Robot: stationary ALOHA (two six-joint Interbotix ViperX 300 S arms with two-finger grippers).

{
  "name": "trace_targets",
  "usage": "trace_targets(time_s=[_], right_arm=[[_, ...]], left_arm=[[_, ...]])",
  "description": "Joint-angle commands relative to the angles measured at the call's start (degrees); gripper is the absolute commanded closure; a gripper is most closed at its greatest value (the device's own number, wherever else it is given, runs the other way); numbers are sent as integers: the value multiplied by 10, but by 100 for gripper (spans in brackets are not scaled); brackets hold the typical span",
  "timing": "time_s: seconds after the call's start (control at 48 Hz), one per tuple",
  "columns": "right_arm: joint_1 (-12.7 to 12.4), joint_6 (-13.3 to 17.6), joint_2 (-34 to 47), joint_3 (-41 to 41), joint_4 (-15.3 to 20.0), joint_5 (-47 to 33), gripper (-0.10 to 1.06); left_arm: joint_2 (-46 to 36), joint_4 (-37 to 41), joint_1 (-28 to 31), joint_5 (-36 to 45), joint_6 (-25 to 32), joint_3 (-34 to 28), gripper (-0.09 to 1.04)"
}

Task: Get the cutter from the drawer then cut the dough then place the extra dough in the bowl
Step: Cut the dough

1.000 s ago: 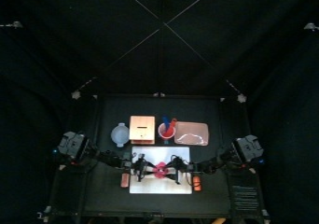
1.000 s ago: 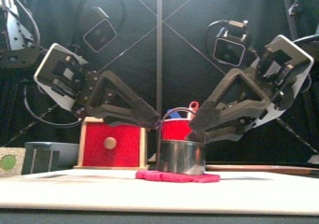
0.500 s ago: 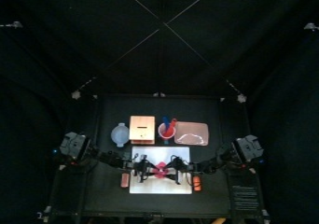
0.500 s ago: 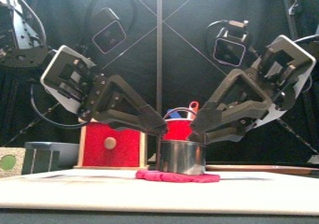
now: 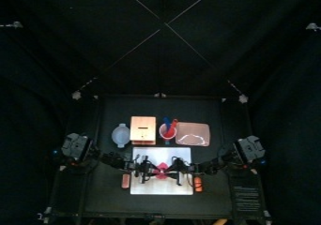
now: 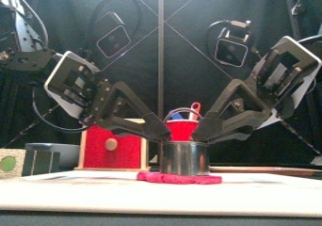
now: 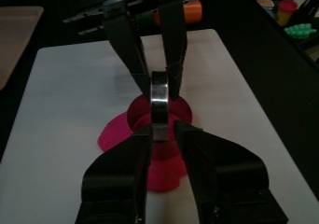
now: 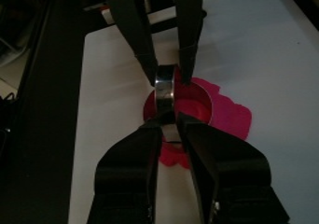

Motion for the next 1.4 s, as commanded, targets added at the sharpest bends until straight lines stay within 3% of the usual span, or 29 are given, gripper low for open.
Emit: trace_targets(time_s=[0.021,0.458,0.917,1.146,1.396], right_arm=[[-2,1,-11,-8,-5,3,39],[-33,2,-12,-11,-47,34,40],[-40,5,12,-13,-43,66,40],[-40,8,18,-15,-43,71,40],[-38,10,32,-16,-33,91,40]], left_arm=[[-4,0,-3,-2,-1,-9,32],[-4,-14,-24,20,-3,-4,34],[38,-56,-31,33,-5,-2,35],[48,-56,-33,65,-5,-4,50],[62,-57,-40,105,-4,-18,52]])
